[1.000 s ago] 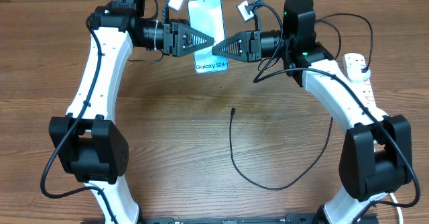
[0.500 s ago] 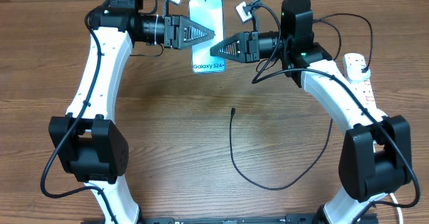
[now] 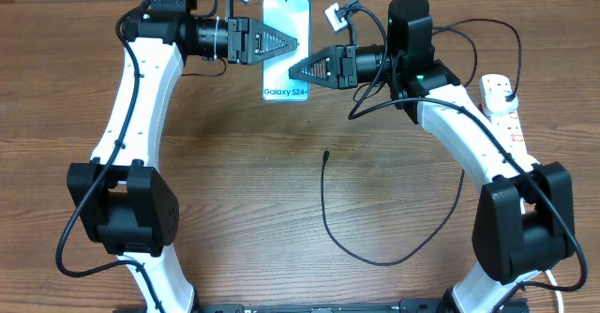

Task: Plug charger to phone and switch on socket
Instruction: 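Raise the phone upright held between both grippers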

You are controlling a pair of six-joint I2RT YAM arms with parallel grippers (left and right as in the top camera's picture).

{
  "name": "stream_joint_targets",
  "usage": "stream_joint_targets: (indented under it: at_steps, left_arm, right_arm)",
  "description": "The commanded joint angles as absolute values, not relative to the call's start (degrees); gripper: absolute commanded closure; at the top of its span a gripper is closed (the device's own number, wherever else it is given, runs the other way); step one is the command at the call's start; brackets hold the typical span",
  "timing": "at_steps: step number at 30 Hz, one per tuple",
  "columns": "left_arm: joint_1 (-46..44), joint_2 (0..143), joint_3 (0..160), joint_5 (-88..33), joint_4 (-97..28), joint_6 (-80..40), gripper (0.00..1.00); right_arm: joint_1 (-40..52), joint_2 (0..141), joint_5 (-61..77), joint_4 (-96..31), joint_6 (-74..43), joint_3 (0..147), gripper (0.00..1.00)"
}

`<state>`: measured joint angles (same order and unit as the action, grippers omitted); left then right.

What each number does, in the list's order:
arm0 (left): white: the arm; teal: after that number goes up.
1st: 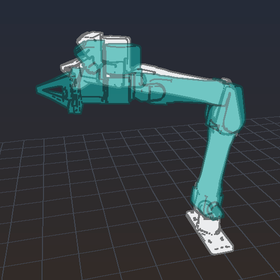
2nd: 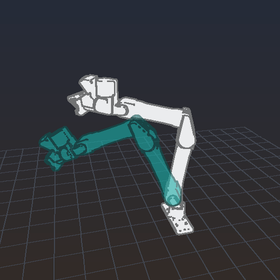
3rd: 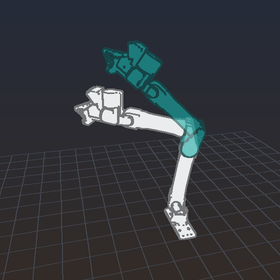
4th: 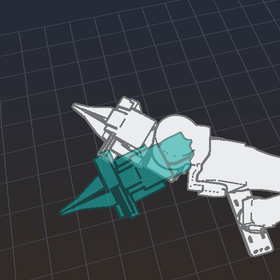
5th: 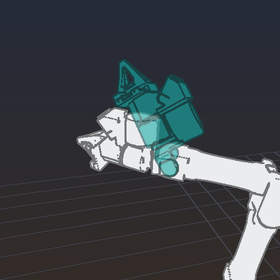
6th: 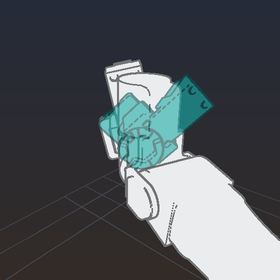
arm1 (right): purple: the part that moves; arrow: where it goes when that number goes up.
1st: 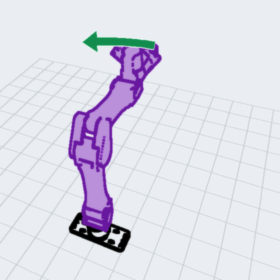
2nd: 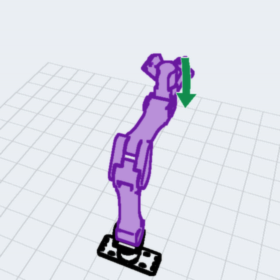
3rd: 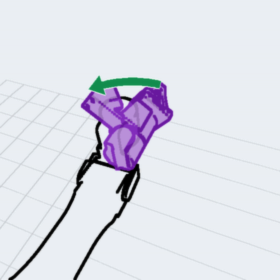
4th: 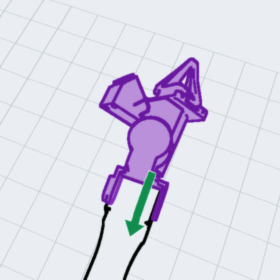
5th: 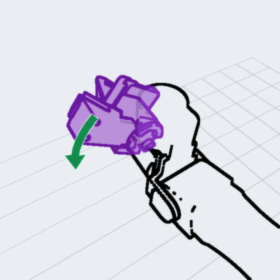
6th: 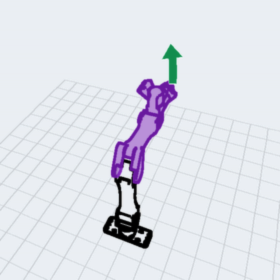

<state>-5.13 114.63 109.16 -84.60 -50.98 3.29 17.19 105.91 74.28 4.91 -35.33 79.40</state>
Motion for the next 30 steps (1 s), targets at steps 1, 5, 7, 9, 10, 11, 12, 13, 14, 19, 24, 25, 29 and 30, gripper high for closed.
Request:
stream_joint_targets:
  at_steps: [1,5,7,9,10,11,12,13,14,19,24,25,29,30]
  left_arm:
    - [-5.17,111.96,110.78,-90.52,-49.87,3.99,0.76]
    - [-5.39,111.96,110.78,-90.48,-50.02,3.62,0.76]
    - [-5.61,111.96,110.78,-90.43,-50.39,3.62,0.77]
    - [-5.82,111.96,110.78,-89.25,-51.05,3.62,0.77]
    - [-5.91,111.96,110.78,-88.6,-51.35,3.62,0.79]
    - [-6.02,111.96,110.78,-87.81,-51.92,3.64,0.8]
    - [-6.13,111.96,110.78,-87.05,-52.4,3.62,0.81]
    - [-6.15,111.96,110.78,-86.74,-52.62,3.64,0.82]
    - [-6.15,111.96,110.78,-86.63,-52.77,3.62,0.83]
    - [-6.22,111.96,110.78,-86.65,-53.36,3.62,0.83]
    - [-6.63,111.96,110.78,-86.63,-53.56,3.64,0.84]
    - [-6.68,111.96,110.78,-86.63,-53.56,3.62,0.85]
    - [-6.83,111.96,110.78,-86.63,-53.56,3.64,0.87]
    - [-6.83,111.96,110.78,-86.61,-53.54,3.64,0.88]
  right_arm:
    - [18.33,106.52,72.05,3.33,-37.12,78.72,0.96]
    - [18.33,106.52,71.88,3.36,-37.12,78.72,0.96]
    - [18.33,106.52,71.68,3.36,-37.15,78.72,0.96]
    - [18.33,106.52,71.64,3.38,-37.12,78.72,0.96]
    - [18.33,106.52,71.64,3.38,-37.12,78.72,0.96]
    - [18.33,106.52,71.64,3.36,-37.15,78.72,0.96]
    - [18.33,106.52,71.64,3.36,-37.15,78.72,0.96]
    - [18.33,106.52,71.64,3.38,-37.15,78.72,0.96]
    - [18.33,106.52,71.64,3.38,-37.12,78.72,0.96]
    - [18.31,106.52,71.61,4.43,-37.78,78.72,0.96]
    - [18.33,106.52,71.59,5.52,-38.19,78.72,0.96]
    - [18.33,106.52,71.59,5.52,-38.19,78.72,0.96]
    - [18.31,106.52,70.43,5.61,-39.05,78.72,0.96]
    - [18.31,106.52,70.35,5.8,-39.27,78.72,0.96]
